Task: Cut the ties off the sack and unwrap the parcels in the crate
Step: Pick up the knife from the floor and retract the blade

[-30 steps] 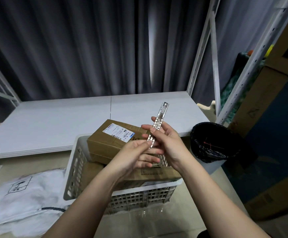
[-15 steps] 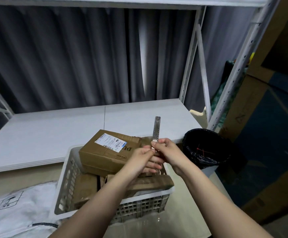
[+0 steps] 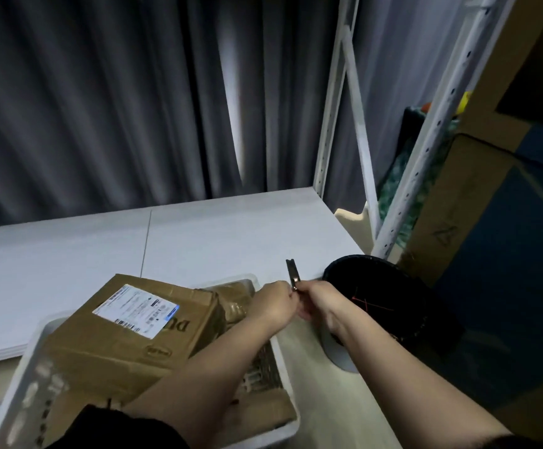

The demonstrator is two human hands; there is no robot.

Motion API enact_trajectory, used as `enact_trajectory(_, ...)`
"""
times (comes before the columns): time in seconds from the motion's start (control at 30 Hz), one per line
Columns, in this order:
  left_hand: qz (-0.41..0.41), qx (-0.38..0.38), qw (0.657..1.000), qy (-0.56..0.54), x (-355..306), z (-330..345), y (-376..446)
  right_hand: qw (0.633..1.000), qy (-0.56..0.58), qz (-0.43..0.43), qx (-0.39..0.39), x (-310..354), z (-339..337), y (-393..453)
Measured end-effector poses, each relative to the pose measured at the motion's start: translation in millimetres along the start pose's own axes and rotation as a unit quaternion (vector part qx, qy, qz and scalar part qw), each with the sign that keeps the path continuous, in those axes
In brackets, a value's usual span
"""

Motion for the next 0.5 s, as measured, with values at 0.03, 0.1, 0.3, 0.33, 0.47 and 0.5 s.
enact_trajectory(0.03,0.016,-0.003,0.999,0.038,5.4,10.2,10.4,1.000,-0.001,0.005,-0.002,-4.6,4.2,18.5)
enact_trajectory(0.1,0.060,-0.010,0.991,0.120,18.7,30.1,28.9,1.000,0.006,0.005,-0.003,-12.6,13.9,51.0)
enact_trajectory(0.3,0.132,0.014,0.967,0.218,50.4,71.9,69.4,0.998,0.061,0.008,-0.026,-39.0,37.5,131.6)
enact_trajectory(0.33,0.140,0.029,0.961,0.236,54.3,78.9,74.2,0.997,0.070,0.006,-0.031,-43.5,40.2,141.9)
enact_trajectory(0.47,0.161,0.062,0.944,0.282,62.0,96.3,89.1,0.996,0.058,-0.001,-0.068,-55.8,44.0,172.4)
enact_trajectory(0.5,0.162,0.061,0.942,0.288,63.7,98.5,93.1,0.996,0.052,-0.005,-0.075,-58.4,44.7,178.8)
Point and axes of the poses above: each hand's wrist, its own y-axis towards the middle knuckle, its own z-axis out of the palm, x = y × z, the point moved 6 cm from there along y, towards the middle knuckle, and after that the axes turned 15 degrees about -x, right-handed, at the moved point
